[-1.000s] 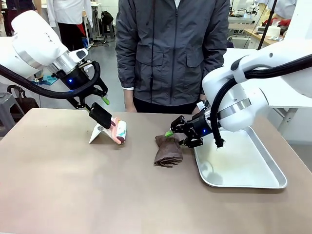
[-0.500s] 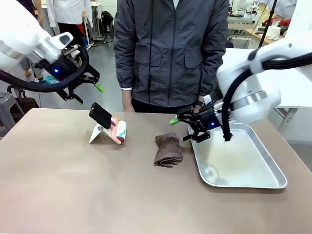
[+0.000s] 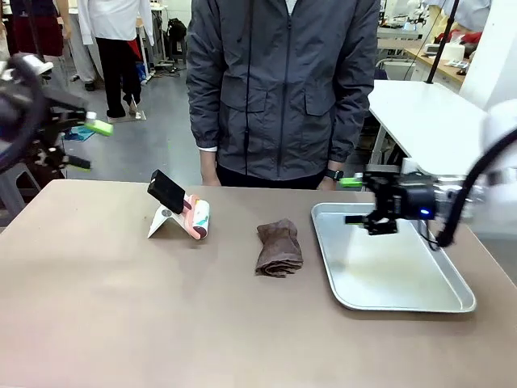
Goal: Clean the surface of the table.
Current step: Return the Lint Roller and towel to their original positions.
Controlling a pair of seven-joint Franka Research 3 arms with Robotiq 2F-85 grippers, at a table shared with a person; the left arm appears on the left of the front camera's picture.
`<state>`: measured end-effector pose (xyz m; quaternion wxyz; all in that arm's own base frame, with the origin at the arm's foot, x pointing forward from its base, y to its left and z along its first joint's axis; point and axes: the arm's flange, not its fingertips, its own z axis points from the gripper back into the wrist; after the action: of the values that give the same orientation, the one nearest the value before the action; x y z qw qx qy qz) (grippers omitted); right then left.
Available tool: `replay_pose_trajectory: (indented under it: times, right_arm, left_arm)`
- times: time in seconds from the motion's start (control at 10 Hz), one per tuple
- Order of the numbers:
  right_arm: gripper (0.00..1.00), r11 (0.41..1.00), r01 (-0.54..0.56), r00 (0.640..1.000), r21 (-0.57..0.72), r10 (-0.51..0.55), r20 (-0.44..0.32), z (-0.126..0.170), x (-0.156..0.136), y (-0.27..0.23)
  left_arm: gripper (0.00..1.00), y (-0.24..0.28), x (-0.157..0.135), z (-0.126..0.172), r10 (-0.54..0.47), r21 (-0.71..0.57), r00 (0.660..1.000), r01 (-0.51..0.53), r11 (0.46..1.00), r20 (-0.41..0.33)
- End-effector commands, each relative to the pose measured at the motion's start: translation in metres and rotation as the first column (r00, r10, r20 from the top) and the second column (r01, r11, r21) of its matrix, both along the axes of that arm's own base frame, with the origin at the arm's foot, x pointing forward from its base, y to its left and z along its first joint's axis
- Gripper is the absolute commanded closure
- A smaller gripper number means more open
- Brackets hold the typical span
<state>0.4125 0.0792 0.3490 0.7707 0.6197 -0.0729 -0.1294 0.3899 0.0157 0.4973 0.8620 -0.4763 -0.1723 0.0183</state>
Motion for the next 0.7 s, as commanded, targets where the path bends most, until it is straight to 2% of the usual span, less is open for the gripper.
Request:
replay_pose_trajectory:
  times: [0.0, 0.1, 0.2, 0.3, 0.4, 0.5, 0.6]
  right_arm:
    - [0.00, 0.977, 0.084, 0.996, 0.198, -0.086, 0.004, -0.010, -0.024, -0.048]
    - [0.00, 0.961, 0.108, 0.994, 0.256, -0.111, -0.002, -0.015, -0.031, -0.066]
    - [0.00, 0.949, 0.152, 0.988, 0.277, -0.152, -0.022, -0.020, -0.035, -0.079]
    - [0.00, 0.938, 0.198, 0.980, 0.283, -0.194, -0.044, -0.024, -0.039, -0.090]
    - [0.00, 0.929, 0.231, 0.972, 0.290, -0.232, -0.033, -0.027, -0.045, -0.100]
    - [0.00, 0.919, 0.264, 0.963, 0.292, -0.267, -0.032, -0.028, -0.049, -0.102]
    - [0.00, 0.921, 0.281, 0.957, 0.269, -0.288, -0.014, -0.027, -0.047, -0.098]
  left_arm:
    - [0.00, 0.049, -0.023, -0.031, -0.050, -0.222, 0.998, 0.057, 0.973, 0.036]
    - [0.00, 0.074, -0.029, -0.046, -0.057, -0.359, 0.997, 0.072, 0.931, 0.052]
    - [0.00, 0.093, -0.030, -0.061, -0.081, -0.386, 0.995, 0.100, 0.917, 0.064]
    - [0.00, 0.113, -0.027, -0.081, -0.160, -0.392, 0.986, 0.167, 0.905, 0.049]
    - [0.00, 0.131, -0.021, -0.104, -0.192, -0.419, 0.977, 0.213, 0.883, 0.093]
    - [0.00, 0.138, -0.015, -0.119, -0.141, -0.478, 0.983, 0.180, 0.860, 0.118]
    - [0.00, 0.143, -0.007, -0.125, -0.095, -0.502, 0.994, 0.112, 0.857, 0.059]
